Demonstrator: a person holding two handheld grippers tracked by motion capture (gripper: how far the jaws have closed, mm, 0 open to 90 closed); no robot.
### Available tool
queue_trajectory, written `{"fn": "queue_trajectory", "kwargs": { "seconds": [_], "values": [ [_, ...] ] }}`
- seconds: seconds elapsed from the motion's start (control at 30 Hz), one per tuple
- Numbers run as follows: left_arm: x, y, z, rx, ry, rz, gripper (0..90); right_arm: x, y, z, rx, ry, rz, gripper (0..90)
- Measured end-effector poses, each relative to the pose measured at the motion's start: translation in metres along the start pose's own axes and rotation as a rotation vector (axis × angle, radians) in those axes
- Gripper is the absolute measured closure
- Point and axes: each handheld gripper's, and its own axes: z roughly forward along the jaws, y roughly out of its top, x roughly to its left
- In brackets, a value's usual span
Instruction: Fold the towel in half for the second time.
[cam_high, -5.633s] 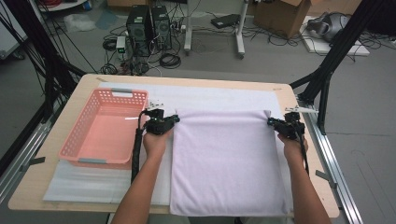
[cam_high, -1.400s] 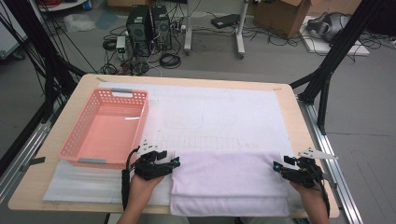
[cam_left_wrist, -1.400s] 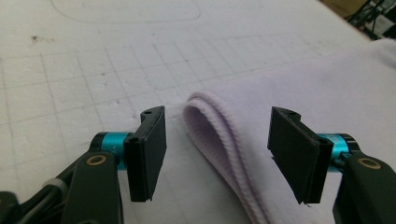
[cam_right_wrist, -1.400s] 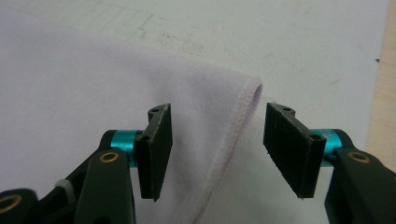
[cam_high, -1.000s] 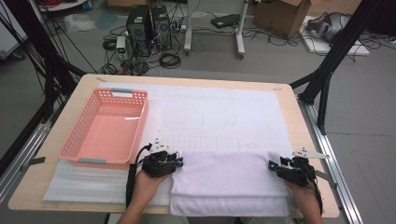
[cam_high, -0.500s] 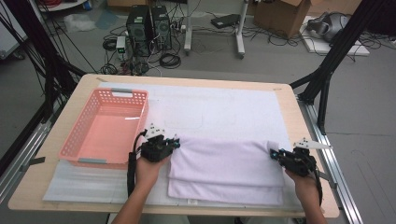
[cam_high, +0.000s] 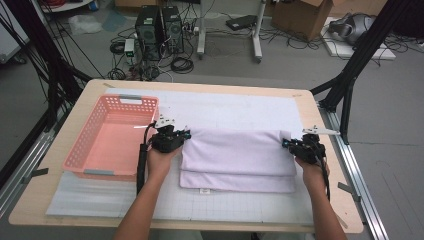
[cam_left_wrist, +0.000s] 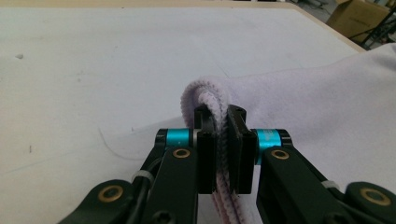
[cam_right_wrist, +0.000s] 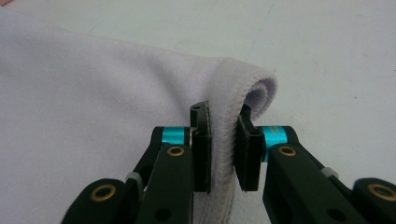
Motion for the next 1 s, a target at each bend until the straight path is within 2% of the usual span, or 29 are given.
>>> {"fn": "queue_trajectory", "kwargs": {
  "seconds": [0.2, 0.27, 0.33, 0.37, 0.43, 0.57, 0.67, 0.7, 0.73, 0.77, 0.83, 0.87, 1.0],
  "values": [
    [0.003, -0.004, 0.008, 0.022, 0.005, -0.046, 81.5, 0.000, 0.002, 0.009, 0.007, -0.022, 0.004, 79.3],
    [0.003, -0.004, 0.006, 0.020, 0.001, -0.079, 70.2, 0.000, 0.002, 0.011, 0.011, -0.025, 0.001, 77.9],
    [0.003, -0.003, 0.003, 0.021, -0.011, -0.115, 55.3, 0.000, 0.002, 0.013, 0.015, -0.025, 0.023, 66.5],
    [0.001, -0.003, 0.001, 0.018, -0.019, -0.118, 51.8, -0.001, 0.001, 0.012, 0.009, -0.031, 0.042, 60.7],
    [-0.003, -0.004, -0.003, 0.017, -0.019, -0.093, 49.9, -0.003, 0.001, 0.008, -0.009, -0.025, 0.074, 56.3],
    [-0.009, -0.011, -0.011, 0.003, -0.031, -0.074, 48.6, 0.001, 0.003, -0.004, -0.024, -0.025, 0.053, 54.6],
    [-0.015, -0.014, -0.015, 0.054, -0.035, -0.035, 46.6, 0.004, 0.000, -0.015, -0.037, -0.022, 0.040, 54.7],
    [-0.017, -0.014, -0.017, 0.046, -0.032, -0.024, 46.6, 0.004, -0.002, -0.020, -0.038, -0.015, 0.038, 54.7],
    [-0.019, -0.017, -0.021, 0.013, -0.036, -0.017, 47.0, 0.004, -0.004, -0.022, -0.040, -0.013, 0.032, 54.7],
    [-0.021, -0.019, -0.024, 0.001, -0.039, -0.025, 48.4, 0.004, -0.008, -0.027, -0.048, -0.005, 0.039, 54.8],
    [-0.023, -0.021, -0.026, 0.043, -0.038, -0.006, 47.8, 0.004, -0.016, -0.033, -0.042, 0.014, 0.050, 54.8],
    [-0.025, -0.022, -0.028, 0.043, -0.033, 0.006, 47.2, 0.004, -0.020, -0.035, -0.040, 0.017, 0.050, 54.9],
    [-0.030, -0.032, -0.037, 0.021, -0.041, 0.008, 47.9, 0.006, -0.037, -0.045, -0.033, 0.036, 0.049, 55.7]
  ]
}}
